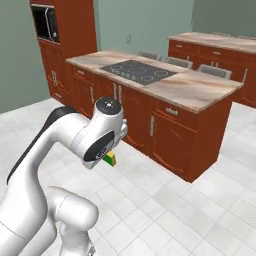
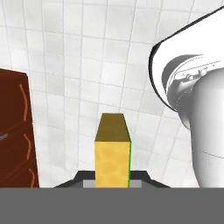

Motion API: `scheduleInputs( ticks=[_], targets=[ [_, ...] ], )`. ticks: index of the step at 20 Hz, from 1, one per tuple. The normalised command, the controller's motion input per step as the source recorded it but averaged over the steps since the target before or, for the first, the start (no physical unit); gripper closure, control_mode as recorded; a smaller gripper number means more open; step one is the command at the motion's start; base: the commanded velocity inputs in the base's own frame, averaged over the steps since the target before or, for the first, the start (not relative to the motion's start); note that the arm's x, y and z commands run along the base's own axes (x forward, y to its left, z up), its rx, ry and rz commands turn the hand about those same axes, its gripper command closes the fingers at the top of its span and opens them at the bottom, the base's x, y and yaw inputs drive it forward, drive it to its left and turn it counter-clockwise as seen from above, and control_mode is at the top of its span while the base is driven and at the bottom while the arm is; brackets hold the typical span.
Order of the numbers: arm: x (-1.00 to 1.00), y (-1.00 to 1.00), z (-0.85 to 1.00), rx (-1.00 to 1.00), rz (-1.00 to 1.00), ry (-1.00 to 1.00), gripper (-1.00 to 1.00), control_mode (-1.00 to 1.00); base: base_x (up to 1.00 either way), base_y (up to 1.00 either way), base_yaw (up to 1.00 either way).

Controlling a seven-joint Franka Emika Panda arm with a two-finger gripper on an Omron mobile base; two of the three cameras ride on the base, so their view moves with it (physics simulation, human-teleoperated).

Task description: Restock the sink supplies by placing the sponge and soap dispenser on the counter and next to the sink. Make sure the soap dispenser is upright.

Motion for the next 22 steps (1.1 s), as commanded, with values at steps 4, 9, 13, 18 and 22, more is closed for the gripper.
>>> scheduleInputs(
  ticks=[4, 9, 13, 18, 22],
  targets=[
    [0.0, 0.0, 0.0, 0.0, 0.0, 0.0, 1.0, 1.0, 0.01, -0.36, -0.83],
    [0.0, 0.0, 0.0, 0.0, 0.0, 0.0, 1.0, 1.0, 0.13, -0.22, -0.81],
    [0.0, 0.0, 0.0, 0.0, 0.0, 0.0, 1.0, 1.0, 0.28, -0.19, -0.75],
    [0.0, 0.0, 0.0, 0.0, 0.0, 0.0, 1.0, 1.0, 0.43, -0.2, -0.63],
    [0.0, 0.0, 0.0, 0.0, 0.0, 0.0, 1.0, 1.0, 0.7, -0.05, -0.57]
  ],
)
